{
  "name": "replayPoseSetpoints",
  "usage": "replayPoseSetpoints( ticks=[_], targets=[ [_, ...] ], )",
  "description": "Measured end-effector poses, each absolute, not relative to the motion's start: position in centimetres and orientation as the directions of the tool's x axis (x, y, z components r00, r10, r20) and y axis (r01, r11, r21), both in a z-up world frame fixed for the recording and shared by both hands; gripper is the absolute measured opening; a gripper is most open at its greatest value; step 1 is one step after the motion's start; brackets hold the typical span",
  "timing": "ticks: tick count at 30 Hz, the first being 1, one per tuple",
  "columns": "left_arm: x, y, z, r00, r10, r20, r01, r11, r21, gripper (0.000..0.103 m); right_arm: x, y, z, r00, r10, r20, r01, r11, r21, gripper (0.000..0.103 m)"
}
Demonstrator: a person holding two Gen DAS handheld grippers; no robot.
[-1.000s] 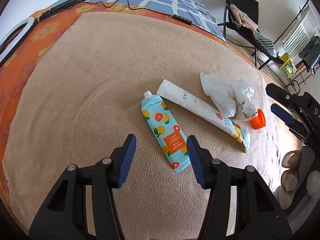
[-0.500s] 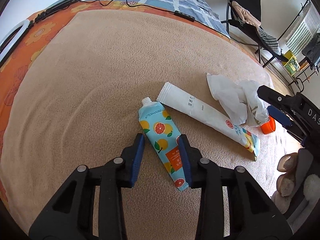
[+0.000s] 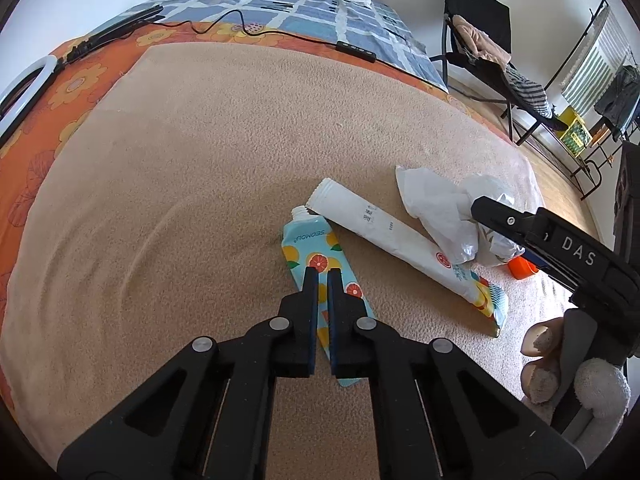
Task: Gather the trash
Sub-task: 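Lift the fruit-print tube with the left tool while the right tool lifts the tissue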
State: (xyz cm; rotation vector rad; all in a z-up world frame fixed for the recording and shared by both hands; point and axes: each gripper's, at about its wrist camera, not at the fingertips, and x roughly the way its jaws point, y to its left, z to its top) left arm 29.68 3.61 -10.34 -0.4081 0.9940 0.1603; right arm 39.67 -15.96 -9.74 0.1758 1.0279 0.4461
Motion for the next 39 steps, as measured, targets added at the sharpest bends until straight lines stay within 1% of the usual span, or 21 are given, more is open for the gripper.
replayPoseSetpoints(
  ticks=[4, 5, 6, 8, 9, 10, 14, 17, 18, 19, 21, 22, 23, 24, 25, 27, 28, 29, 32, 35, 39],
  targets=[
    [29.8, 3.2, -10.3, 0.531, -0.029, -0.847, -0.32, 0.919, -0.232, 0.002, 39.7, -15.9, -10.2, 0.429, 0.428, -0.795, -0.273, 0.901, 0.338, 0.076],
    [29.9, 3.3, -10.4, 0.522, -0.038, -0.852, -0.329, 0.913, -0.243, 0.002, 39.7, -16.0, -10.4, 0.426, 0.427, -0.798, -0.272, 0.901, 0.338, 0.076],
    [30.0, 3.4, -10.5, 0.507, -0.039, -0.861, -0.345, 0.907, -0.244, 0.005, 39.7, -16.1, -10.6, 0.422, 0.428, -0.799, -0.268, 0.901, 0.341, 0.076],
    [30.0, 3.5, -10.5, 0.492, -0.013, -0.87, -0.369, 0.902, -0.223, 0.026, 39.8, -16.3, -10.7, 0.416, 0.437, -0.798, -0.26, 0.898, 0.356, 0.076],
    [30.0, 3.6, -10.5, 0.494, 0.001, -0.869, -0.376, 0.902, -0.213, 0.053, 39.8, -16.4, -10.7, 0.416, 0.439, -0.796, -0.257, 0.897, 0.36, 0.076],
    [29.9, 3.6, -10.5, 0.502, 0.009, -0.865, -0.382, 0.899, -0.213, 0.065, 39.8, -16.6, -10.7, 0.419, 0.439, -0.795, -0.255, 0.897, 0.361, 0.076],
    [30.4, 3.5, -11.3, 0.492, -0.02, -0.871, -0.378, 0.896, -0.234, 0.065, 39.9, -16.5, -10.5, 0.422, 0.438, -0.794, -0.254, 0.898, 0.361, 0.076],
    [30.8, 2.5, -11.7, 0.487, 0.013, -0.873, -0.361, 0.914, -0.188, 0.065, 39.8, -16.3, -10.6, 0.418, 0.436, -0.797, -0.263, 0.898, 0.354, 0.076],
    [31.0, 2.1, -11.7, 0.489, 0.036, -0.872, -0.35, 0.923, -0.158, 0.063, 39.8, -16.2, -10.6, 0.417, 0.436, -0.798, -0.266, 0.898, 0.351, 0.076],
    [31.1, 1.8, -11.8, 0.49, 0.059, -0.87, -0.341, 0.931, -0.13, 0.051, 39.8, -16.0, -10.7, 0.416, 0.433, -0.8, -0.268, 0.899, 0.347, 0.076],
    [31.2, 1.6, -11.8, 0.496, 0.086, -0.864, -0.331, 0.939, -0.097, 0.04, 39.8, -15.9, -10.8, 0.414, 0.43, -0.802, -0.27, 0.9, 0.343, 0.076],
    [31.1, 1.6, -11.8, 0.5, 0.084, -0.862, -0.326, 0.94, -0.098, 0.03, 39.8, -15.8, -10.9, 0.413, 0.428, -0.804, -0.269, 0.9, 0.342, 0.076],
    [31.1, 1.8, -11.8, 0.503, 0.082, -0.861, -0.327, 0.939, -0.102, 0.024, 39.9, -15.8, -10.9, 0.411, 0.426, -0.806, -0.268, 0.901, 0.34, 0.076],
    [31.0, 2.1, -11.8, 0.504, 0.073, -0.86, -0.328, 0.938, -0.113, 0.012, 39.9, -15.8, -11.0, 0.409, 0.425, -0.807, -0.267, 0.902, 0.339, 0.076],
    [31.0, 2.4, -11.8, 0.504, 0.061, -0.862, -0.331, 0.935, -0.127, 0.009, 39.9, -15.9, -11.1, 0.408, 0.425, -0.808, -0.268, 0.902, 0.339, 0.076],
    [30.8, 3.1, -11.7, 0.506, 0.042, -0.862, -0.335, 0.93, -0.152, 0.006, 39.9, -15.9, -11.2, 0.408, 0.43, -0.805, -0.274, 0.899, 0.342, 0.076],
    [30.8, 3.4, -11.7, 0.508, 0.033, -0.861, -0.335, 0.928, -0.163, 0.005, 39.9, -16.0, -11.2, 0.41, 0.433, -0.803, -0.275, 0.898, 0.344, 0.072],
    [30.7, 3.6, -11.7, 0.509, 0.024, -0.86, -0.337, 0.925, -0.174, 0.005, 39.8, -16.0, -11.1, 0.414, 0.437, -0.799, -0.277, 0.896, 0.347, 0.061],
    [30.3, 3.9, -11.4, 0.515, 0.009, -0.857, -0.334, 0.923, -0.191, 0.005, 39.6, -16.1, -10.7, 0.423, 0.439, -0.792, -0.281, 0.895, 0.346, 0.054],
    [29.7, 4.3, -10.7, 0.529, -0.006, -0.848, -0.328, 0.921, -0.211, 0.005, 39.1, -16.2, -9.9, 0.454, 0.435, -0.778, -0.293, 0.897, 0.331, 0.05],
    [29.0, 4.9, -9.9, 0.546, -0.022, -0.837, -0.328, 0.914, -0.238, 0.005, 38.4, -16.4, -8.4, 0.497, 0.433, -0.752, -0.308, 0.898, 0.313, 0.05]
  ],
)
